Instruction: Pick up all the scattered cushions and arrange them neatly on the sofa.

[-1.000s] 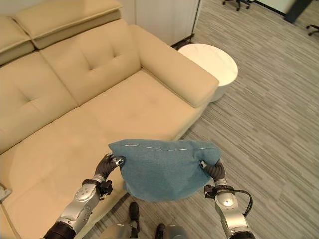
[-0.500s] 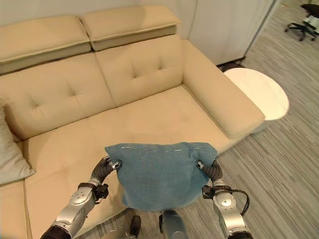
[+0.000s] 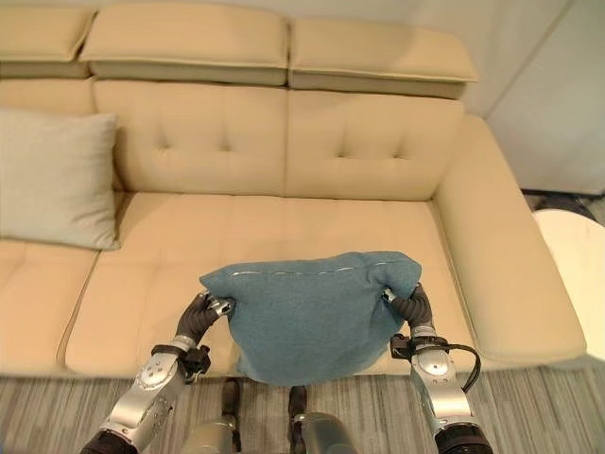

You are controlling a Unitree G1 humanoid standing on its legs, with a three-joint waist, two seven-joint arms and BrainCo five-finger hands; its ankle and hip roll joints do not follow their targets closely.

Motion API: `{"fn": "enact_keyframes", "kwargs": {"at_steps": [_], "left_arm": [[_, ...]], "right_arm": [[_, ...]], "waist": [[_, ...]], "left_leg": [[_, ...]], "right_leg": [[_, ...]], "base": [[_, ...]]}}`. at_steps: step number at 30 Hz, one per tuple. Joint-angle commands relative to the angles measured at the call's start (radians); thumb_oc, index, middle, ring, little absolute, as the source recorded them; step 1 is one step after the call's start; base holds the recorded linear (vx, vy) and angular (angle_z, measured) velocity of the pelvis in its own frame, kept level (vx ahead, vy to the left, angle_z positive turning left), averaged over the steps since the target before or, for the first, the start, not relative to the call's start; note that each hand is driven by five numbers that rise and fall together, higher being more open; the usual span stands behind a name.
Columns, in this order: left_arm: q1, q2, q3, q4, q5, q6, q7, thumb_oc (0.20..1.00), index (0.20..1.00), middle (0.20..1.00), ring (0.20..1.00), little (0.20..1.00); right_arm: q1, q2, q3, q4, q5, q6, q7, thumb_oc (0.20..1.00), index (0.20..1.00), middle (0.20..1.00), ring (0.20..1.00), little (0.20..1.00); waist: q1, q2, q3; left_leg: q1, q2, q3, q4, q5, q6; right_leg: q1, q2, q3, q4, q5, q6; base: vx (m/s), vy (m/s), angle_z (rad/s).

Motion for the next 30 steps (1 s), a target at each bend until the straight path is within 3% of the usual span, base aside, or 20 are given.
{"fn": "enact_keyframes", "kwargs": {"at_steps": [1,5,9,13,14,16,19,23,30], "left_arm": [[-0.061,-0.007,0.033,-0.100,0.016,-0.081,-0.032,0.200,0.200,0.200,0.200,0.200],[-0.069,0.010,0.062,-0.115,0.020,-0.091,-0.016,0.200,0.200,0.200,0.200,0.200],[-0.077,0.018,0.068,-0.120,0.019,-0.096,-0.010,0.200,0.200,0.200,0.200,0.200],[-0.101,0.015,0.067,-0.120,0.026,-0.105,0.000,0.200,0.200,0.200,0.200,0.200],[-0.115,0.018,0.073,-0.132,0.041,-0.114,0.012,0.200,0.200,0.200,0.200,0.200],[-0.136,0.010,0.083,-0.159,0.047,-0.127,0.018,0.200,0.200,0.200,0.200,0.200],[-0.179,0.020,0.104,-0.209,0.045,-0.143,0.040,0.200,0.200,0.200,0.200,0.200],[-0.234,0.030,0.105,-0.207,0.053,-0.147,0.081,0.200,0.200,0.200,0.200,0.200],[-0.486,0.066,0.045,-0.120,0.052,-0.158,0.180,0.200,0.200,0.200,0.200,0.200]], "right_arm": [[-0.008,-0.011,-0.012,-0.113,-0.009,-0.072,0.004,0.200,0.200,0.200,0.200,0.200],[-0.047,-0.005,-0.010,-0.118,-0.017,-0.070,-0.001,0.200,0.200,0.200,0.200,0.200],[-0.064,-0.003,-0.003,-0.126,-0.024,-0.069,0.002,0.200,0.200,0.200,0.200,0.200],[-0.080,-0.005,-0.005,-0.137,-0.028,-0.074,-0.004,0.200,0.200,0.200,0.200,0.200],[-0.076,-0.009,-0.015,-0.144,-0.027,-0.080,-0.012,0.200,0.200,0.200,0.200,0.200],[-0.085,-0.017,-0.015,-0.165,-0.033,-0.084,-0.012,0.200,0.200,0.200,0.200,0.200],[-0.124,-0.065,-0.023,-0.214,-0.032,-0.085,-0.009,0.200,0.200,0.200,0.200,0.200],[-0.184,-0.099,-0.007,-0.241,-0.040,-0.080,-0.016,0.200,0.200,0.200,0.200,0.200],[-0.483,-0.185,0.104,-0.199,-0.014,-0.065,-0.078,0.200,0.200,0.200,0.200,0.200]], "waist": [[0.005,-0.032,-0.098],[0.023,-0.035,-0.106],[0.018,-0.031,-0.094],[-0.004,-0.010,-0.081],[-0.013,-0.024,-0.068],[-0.006,-0.033,-0.081],[0.000,-0.027,-0.121],[0.005,-0.024,-0.126],[0.028,-0.016,-0.098]], "left_leg": [[-0.057,-0.025,0.049,0.122,-0.096,0.001],[-0.035,-0.036,0.080,0.127,-0.129,0.024],[-0.016,-0.043,0.076,0.111,-0.131,0.039],[0.028,-0.044,0.052,0.081,-0.135,0.035],[0.038,-0.055,0.040,0.095,-0.142,0.029],[0.040,-0.055,0.023,0.094,-0.141,0.020],[0.069,-0.040,0.006,0.056,-0.132,0.003],[0.087,-0.036,-0.007,0.028,-0.123,-0.005],[0.051,-0.028,-0.042,0.000,-0.096,-0.022]], "right_leg": [[0.120,-0.110,-0.016,-0.060,0.017,0.134],[0.117,-0.134,0.002,-0.040,0.031,0.160],[0.065,-0.137,0.031,0.057,0.083,0.194],[-0.016,-0.118,0.040,0.007,0.085,0.174],[-0.013,-0.131,0.052,-0.033,0.119,0.185],[0.016,-0.130,0.039,-0.058,0.107,0.178],[0.069,-0.117,0.010,-0.109,0.087,0.159],[0.096,-0.113,-0.009,-0.130,0.079,0.151],[0.084,-0.103,-0.034,-0.158,0.072,0.138]], "base": [[0.15,0.230,-0.66],[0.09,0.150,-0.50],[0.04,0.073,-0.06],[0.10,0.005,0.04],[0.11,-0.057,-0.17],[0.16,-0.134,0.31],[0.21,-0.125,0.38],[0.11,-0.056,0.15],[0.01,-0.037,0.17]]}}
